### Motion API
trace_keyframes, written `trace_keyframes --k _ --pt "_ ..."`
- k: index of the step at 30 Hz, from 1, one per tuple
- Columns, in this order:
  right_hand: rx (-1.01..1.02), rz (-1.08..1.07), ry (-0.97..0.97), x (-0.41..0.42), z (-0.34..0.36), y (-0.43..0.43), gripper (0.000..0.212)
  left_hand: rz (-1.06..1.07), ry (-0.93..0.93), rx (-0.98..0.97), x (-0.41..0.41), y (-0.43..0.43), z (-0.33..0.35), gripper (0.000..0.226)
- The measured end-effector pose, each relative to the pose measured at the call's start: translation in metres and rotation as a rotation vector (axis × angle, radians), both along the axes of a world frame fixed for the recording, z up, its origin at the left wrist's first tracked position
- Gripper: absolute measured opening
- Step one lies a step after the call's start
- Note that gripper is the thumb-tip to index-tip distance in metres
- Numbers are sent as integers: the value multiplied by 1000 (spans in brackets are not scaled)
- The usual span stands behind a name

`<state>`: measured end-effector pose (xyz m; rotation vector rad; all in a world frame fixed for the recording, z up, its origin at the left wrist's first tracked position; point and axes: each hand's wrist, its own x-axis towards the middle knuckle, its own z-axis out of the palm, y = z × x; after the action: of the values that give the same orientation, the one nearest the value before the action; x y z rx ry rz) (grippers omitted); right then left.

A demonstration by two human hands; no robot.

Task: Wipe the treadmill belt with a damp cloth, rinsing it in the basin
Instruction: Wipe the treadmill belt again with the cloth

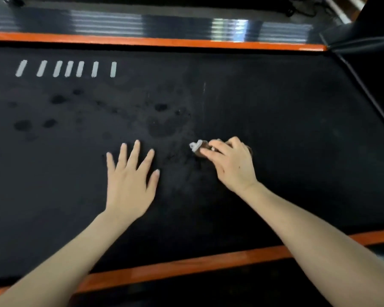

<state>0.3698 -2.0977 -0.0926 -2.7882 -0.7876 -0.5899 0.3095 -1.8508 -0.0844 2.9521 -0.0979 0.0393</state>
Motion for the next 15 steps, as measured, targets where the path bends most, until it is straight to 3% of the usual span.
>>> trace_keyframes --k 6,11,15 --pt "75 -114 43 -24 7 16 30 -43 65 89 -37 19 -15 58" --pt "47 189 141 -100 3 22 33 -38 58 94 -39 17 -16 59" --pt "-124 366 96 -49 5 8 36 -38 51 107 -40 16 -17 58"
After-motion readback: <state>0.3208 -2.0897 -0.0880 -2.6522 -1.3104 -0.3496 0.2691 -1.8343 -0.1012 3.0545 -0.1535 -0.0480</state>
